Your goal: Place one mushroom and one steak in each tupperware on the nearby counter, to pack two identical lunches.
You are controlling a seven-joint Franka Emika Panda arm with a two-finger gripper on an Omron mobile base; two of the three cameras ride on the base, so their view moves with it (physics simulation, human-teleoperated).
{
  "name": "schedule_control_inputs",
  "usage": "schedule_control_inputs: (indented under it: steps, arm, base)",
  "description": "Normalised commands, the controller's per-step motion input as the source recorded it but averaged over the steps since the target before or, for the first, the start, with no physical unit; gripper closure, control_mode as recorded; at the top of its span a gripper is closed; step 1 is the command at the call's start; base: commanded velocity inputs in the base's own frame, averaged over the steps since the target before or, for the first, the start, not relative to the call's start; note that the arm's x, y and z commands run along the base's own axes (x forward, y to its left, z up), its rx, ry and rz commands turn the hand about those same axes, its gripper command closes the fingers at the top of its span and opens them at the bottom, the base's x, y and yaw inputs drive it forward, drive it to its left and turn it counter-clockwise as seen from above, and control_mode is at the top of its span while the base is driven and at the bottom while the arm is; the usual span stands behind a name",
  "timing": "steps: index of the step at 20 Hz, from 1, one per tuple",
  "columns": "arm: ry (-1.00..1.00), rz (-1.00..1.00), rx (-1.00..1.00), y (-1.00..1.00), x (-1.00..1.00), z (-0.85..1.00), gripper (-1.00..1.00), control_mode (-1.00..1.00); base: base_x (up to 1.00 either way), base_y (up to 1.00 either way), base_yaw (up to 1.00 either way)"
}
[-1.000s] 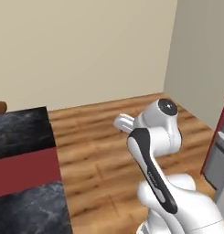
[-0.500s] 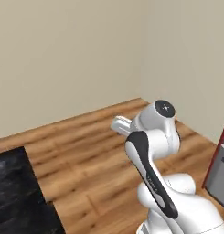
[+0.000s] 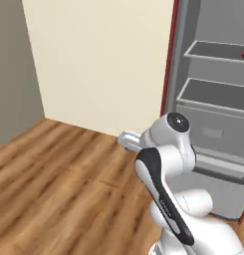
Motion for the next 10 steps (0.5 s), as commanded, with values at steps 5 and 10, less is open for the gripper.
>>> schedule_control_inputs:
  steps: [5,10]
  arm:
    - [0.0,0.0,0.0,0.0,0.0,0.0,-1.0,1.0]
    - [0.0,0.0,0.0,0.0,0.0,0.0,-1.0,1.0]
  base:
    - [0.4,0.05,-0.87]
    - [0.99,0.1,-0.51]
